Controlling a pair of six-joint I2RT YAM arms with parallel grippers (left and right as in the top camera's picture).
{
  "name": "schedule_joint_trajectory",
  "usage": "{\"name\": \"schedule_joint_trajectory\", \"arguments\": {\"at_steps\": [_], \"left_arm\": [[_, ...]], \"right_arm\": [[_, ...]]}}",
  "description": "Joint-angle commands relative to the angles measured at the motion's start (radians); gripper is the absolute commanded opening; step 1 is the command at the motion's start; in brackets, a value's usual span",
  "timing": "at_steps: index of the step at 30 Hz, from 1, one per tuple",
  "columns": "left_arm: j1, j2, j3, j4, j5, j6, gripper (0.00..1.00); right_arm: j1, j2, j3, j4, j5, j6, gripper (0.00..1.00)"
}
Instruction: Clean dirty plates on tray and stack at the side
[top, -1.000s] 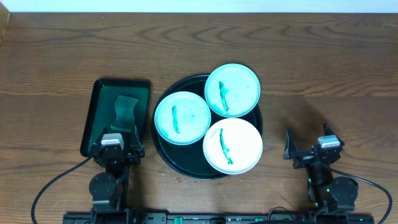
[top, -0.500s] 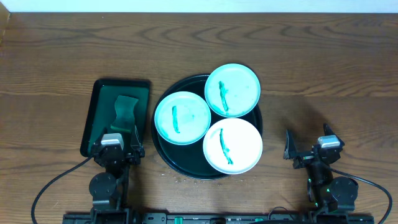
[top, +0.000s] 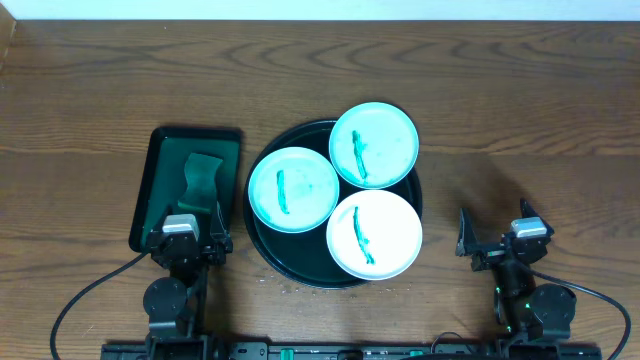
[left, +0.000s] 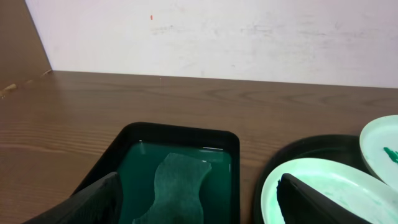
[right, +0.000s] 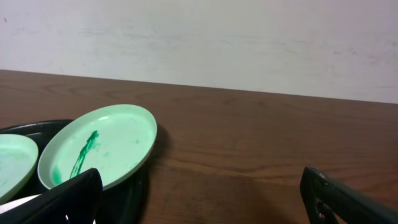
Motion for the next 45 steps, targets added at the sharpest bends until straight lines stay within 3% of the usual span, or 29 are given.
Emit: {"name": "schedule_joint_trajectory", "arguments": {"at_steps": [1, 45], "left_arm": [[-0.004, 0.002, -0.009, -0.051, -0.020, 0.017, 0.80], [-0.004, 0.002, -0.009, -0.051, -0.020, 0.017, 0.80]], "right_arm": [[-0.007, -0.005, -0.002, -0.004, -0.004, -0.015, 0.99], [-0.008, -0.005, -0.002, 0.000, 0.026, -0.038, 0.99]]}}
